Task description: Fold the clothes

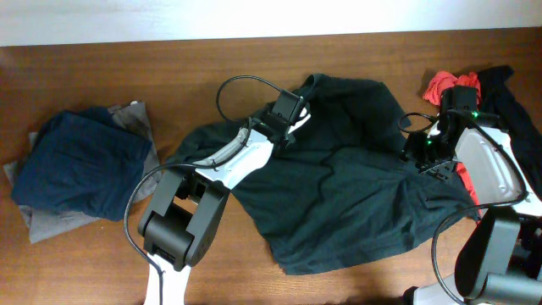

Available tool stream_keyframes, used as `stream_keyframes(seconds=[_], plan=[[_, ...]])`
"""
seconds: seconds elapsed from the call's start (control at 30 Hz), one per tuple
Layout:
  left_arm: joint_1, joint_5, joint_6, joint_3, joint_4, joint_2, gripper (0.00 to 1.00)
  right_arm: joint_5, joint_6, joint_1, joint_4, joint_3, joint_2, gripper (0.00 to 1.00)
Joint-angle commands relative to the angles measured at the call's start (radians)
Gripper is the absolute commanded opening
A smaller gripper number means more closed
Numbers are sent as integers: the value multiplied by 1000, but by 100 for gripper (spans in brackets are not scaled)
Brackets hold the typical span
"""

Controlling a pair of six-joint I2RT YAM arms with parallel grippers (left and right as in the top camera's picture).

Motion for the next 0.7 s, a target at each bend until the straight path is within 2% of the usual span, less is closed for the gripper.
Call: stream_keyframes(seconds=[0.0, 0.07, 0.23, 0.33, 0.37, 0.4, 0.43, 0.57, 0.67], plan=[[0, -11, -6, 12, 3, 5, 4, -2, -7, -2, 0, 15, -2, 64], [3, -11, -6, 12, 3, 5, 0, -2, -7, -2, 0, 15, -2, 64], [14, -5, -6, 12, 3, 5, 0, -2, -7, -2, 0, 15, -2, 64], [13, 80, -6, 12, -37, 5, 0, -2, -7, -2, 0, 15, -2, 64], [13, 130, -6, 12, -57, 5, 7, -2, -7, -2, 0, 15, -2, 64], [13, 184, -6, 12, -76, 5, 22, -2, -7, -2, 0, 15, -2, 64], [13, 212, -6, 12, -84, 5, 29, -2, -7, -2, 0, 15, -2, 64], [13, 237, -6, 10, -69, 18, 43, -2, -7, -2, 0, 15, -2, 64], [13, 237, -6, 10, -56, 41, 42, -2, -7, -2, 0, 15, -2, 64]])
